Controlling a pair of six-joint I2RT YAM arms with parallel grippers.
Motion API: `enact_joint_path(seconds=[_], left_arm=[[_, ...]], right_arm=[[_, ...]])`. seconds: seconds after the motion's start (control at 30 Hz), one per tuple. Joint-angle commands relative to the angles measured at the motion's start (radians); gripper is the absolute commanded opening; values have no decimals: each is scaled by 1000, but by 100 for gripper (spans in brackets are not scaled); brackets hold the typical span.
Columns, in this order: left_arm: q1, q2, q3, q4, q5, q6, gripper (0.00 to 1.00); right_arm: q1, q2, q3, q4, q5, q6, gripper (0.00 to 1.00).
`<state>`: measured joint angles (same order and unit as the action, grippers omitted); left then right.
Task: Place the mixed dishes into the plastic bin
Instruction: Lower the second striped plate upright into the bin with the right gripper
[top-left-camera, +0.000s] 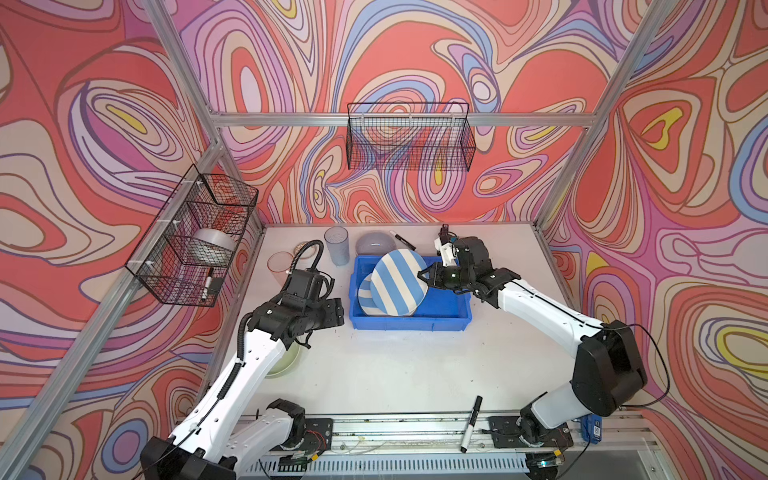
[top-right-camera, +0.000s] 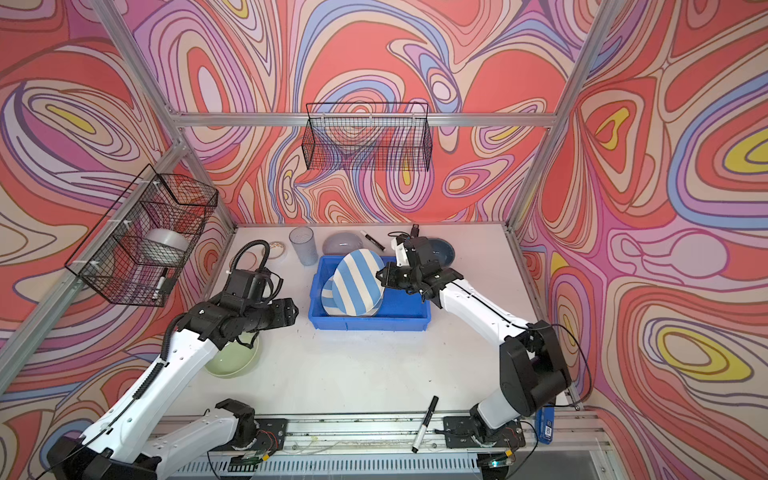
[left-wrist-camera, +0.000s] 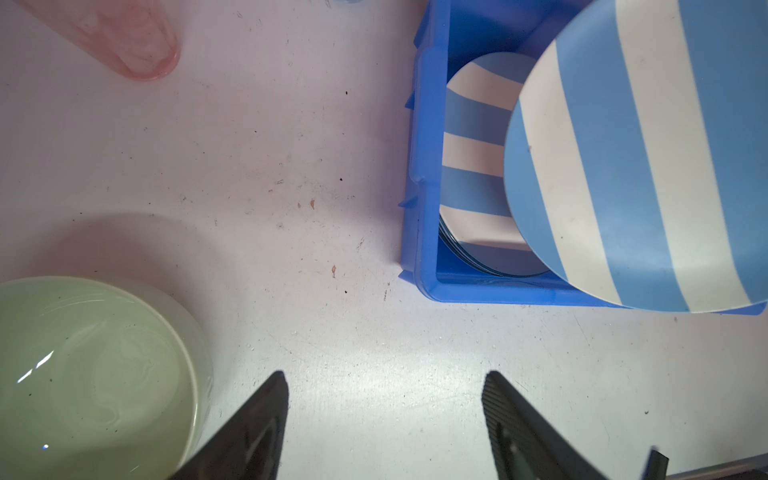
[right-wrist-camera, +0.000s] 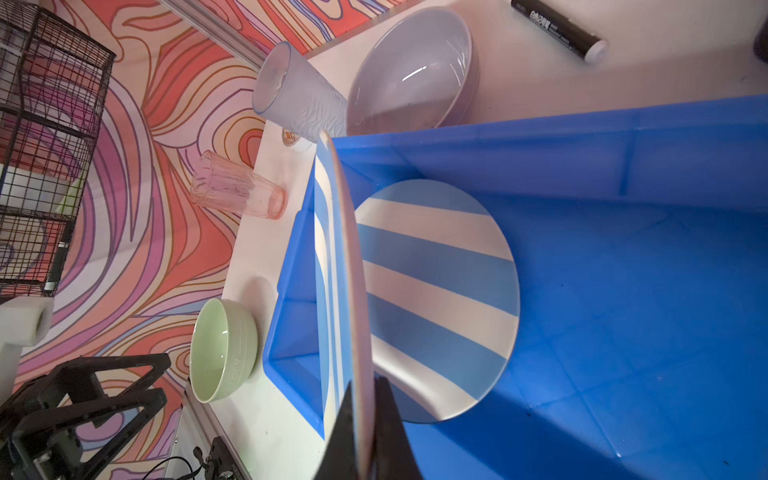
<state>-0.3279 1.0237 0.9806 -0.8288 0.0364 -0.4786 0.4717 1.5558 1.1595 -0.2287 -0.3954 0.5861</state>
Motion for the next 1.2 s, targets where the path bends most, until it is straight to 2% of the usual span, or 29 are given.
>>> enact_joint_path(seconds=[0.0, 0.6, 0.97, 1.17], left_arm=[[6, -18, -26, 26, -25, -8, 77], [7, -16, -69, 87, -27, -29, 78], [7, 7, -85, 149, -9, -51, 78], [6, 33, -94, 174, 18, -48, 77]], right_arm=[[-4, 29, 19, 117, -42, 26, 0], [-5, 156, -4, 160, -112, 37, 0], [-5, 186, -7, 103, -123, 4, 11], [-4, 199, 23, -1, -64, -45, 21]])
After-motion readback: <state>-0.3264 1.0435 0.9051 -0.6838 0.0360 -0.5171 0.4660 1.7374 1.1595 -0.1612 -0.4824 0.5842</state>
